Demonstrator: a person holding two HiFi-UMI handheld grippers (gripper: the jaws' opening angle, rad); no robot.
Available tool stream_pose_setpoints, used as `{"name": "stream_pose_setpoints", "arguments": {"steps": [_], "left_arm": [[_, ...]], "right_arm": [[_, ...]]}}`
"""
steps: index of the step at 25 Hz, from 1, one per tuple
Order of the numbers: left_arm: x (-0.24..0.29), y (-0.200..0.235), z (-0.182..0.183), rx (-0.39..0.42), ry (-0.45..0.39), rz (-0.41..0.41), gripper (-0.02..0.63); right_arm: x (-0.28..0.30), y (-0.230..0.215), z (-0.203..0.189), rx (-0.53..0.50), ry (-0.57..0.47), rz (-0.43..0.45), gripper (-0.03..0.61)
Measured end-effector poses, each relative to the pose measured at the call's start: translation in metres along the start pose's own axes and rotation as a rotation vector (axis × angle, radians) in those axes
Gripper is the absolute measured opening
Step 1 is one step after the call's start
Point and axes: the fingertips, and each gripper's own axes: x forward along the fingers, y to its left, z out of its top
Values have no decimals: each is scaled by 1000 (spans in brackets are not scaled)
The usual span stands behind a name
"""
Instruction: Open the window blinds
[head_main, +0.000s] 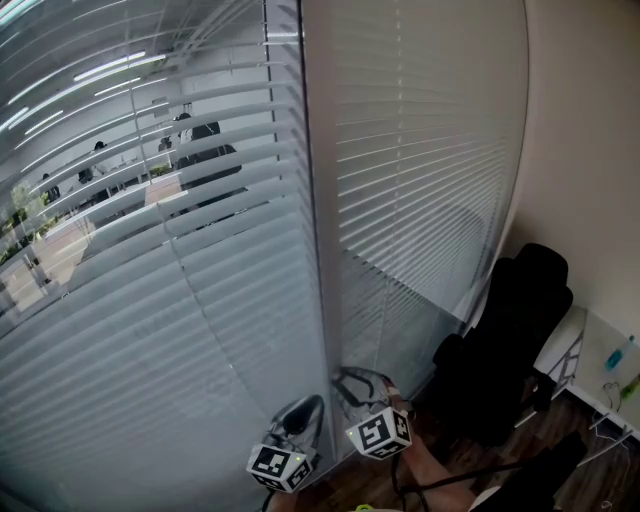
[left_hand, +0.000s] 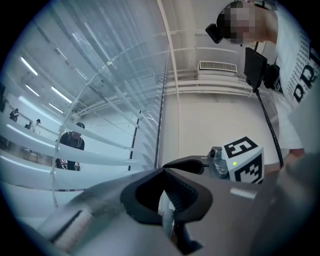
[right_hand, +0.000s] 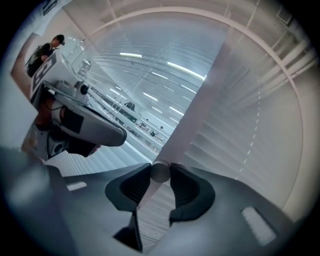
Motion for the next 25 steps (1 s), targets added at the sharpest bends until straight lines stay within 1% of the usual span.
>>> {"name": "stream_pose_setpoints", "arguments": {"steps": [7, 17, 20, 22, 25], "left_arm": [[1, 0, 0, -1, 1, -1, -6], [1, 0, 0, -4, 1, 3, -6], [1, 1, 0, -4, 1, 4, -6], [2, 1, 2, -3, 2, 5, -6], [2, 1, 3, -4, 3, 6, -6]], "right_arm": [[0, -4, -1, 268, -35, 34, 133], [0, -8, -6, 551, -82, 74, 133], [0, -8, -6, 604, -88, 85, 133], [1, -10, -5, 622, -92, 89, 133], [1, -10, -4, 584, -92, 78, 135]]}}
